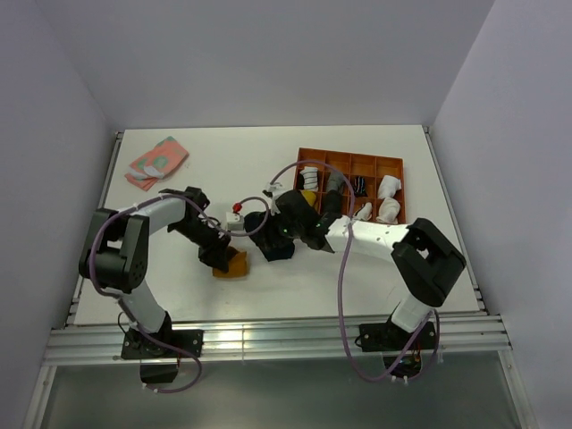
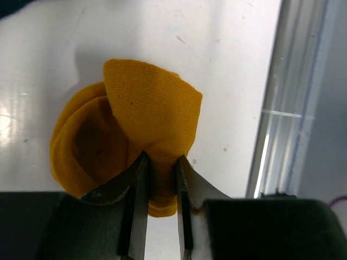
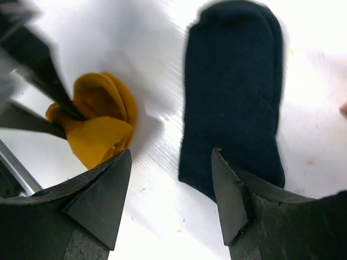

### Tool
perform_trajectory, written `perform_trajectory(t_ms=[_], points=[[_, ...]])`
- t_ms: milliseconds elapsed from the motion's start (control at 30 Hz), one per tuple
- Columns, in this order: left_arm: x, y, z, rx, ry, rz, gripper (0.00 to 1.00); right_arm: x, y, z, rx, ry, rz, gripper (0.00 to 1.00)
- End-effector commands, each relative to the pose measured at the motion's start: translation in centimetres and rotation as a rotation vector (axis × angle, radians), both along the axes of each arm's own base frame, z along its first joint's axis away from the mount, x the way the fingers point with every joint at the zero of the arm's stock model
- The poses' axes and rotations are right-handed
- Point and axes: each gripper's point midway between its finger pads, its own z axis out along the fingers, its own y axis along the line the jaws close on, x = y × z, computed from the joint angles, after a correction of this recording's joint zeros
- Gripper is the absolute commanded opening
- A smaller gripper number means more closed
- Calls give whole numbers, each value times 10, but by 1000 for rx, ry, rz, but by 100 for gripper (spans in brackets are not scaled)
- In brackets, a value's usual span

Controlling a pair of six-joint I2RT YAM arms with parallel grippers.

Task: Roll the socks
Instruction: Roll the sock at the center of the board.

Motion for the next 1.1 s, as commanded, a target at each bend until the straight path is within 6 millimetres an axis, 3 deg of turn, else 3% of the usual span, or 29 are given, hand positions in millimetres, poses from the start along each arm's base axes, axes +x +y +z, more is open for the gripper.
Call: perform_trajectory(t_ms=[0,67,233,500,733,1067], points=[[-10,3,12,-37,108,-38,0,2,20,36,36,-220,86,68],[-13,7,11,-47,182,-38,0,-2,25,41,19,-279,109,68],[-5,14,5,-52,272,-25,0,-33,53,43,-21,-388,265,68],[-3,24,-11,-18,357,-8,0,-54,81,47,-48,-482,401,70],[0,28,-18,6,409,-4,0,-65,99,12,-153,-473,511,71],[5,32,-23,12,437,11,0,-69,108,-11,-251,-492,570,71]])
